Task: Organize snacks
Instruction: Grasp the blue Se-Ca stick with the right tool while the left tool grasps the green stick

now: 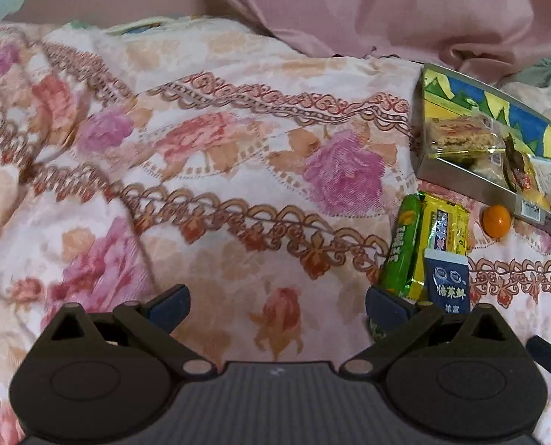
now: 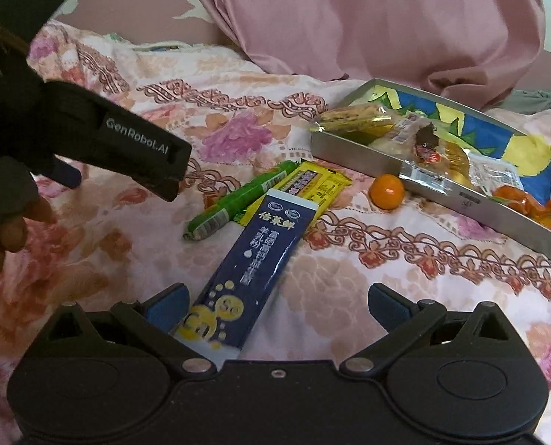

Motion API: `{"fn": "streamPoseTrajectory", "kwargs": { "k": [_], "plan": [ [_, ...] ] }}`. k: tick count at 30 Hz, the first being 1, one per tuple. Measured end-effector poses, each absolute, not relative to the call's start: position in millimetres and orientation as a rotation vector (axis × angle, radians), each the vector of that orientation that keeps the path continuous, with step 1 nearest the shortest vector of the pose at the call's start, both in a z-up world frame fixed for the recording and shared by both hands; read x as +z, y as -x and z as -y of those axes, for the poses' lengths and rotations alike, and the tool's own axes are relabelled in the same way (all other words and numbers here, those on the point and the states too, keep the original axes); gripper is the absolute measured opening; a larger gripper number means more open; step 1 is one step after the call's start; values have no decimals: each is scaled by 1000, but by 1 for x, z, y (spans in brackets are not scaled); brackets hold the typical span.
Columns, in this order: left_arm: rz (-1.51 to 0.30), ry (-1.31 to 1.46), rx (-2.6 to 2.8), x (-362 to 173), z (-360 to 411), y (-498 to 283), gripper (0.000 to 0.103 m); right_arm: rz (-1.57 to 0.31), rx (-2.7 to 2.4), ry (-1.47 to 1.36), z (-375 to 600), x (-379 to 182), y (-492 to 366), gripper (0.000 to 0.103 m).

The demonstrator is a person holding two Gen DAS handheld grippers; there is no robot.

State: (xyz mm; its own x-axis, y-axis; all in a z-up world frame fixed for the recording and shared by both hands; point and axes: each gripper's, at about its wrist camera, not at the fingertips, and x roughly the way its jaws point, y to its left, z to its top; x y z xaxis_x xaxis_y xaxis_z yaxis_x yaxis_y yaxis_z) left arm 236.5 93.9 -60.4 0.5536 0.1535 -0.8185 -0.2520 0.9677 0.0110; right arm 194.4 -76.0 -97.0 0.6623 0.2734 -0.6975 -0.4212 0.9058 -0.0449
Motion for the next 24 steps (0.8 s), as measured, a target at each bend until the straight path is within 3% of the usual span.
{"fn": "streamPoseTrajectory", "kwargs": {
  "k": [7,14,21,24],
  "plan": [
    [-960,65,144,-69,-83,-253,103,-740,395,190,73,-108,-205,90],
    [-964,20,70,-75,-70,-257,103,-755,295,80,101,-108,-215,56],
    [-947,-45,32,-76,-58,-256,102,-763,261,-17,130,-112,-230,54],
    [-944,-70,22,-79,-55,-257,97,-761,257,-33,132,-111,-232,55]
  ]
}}
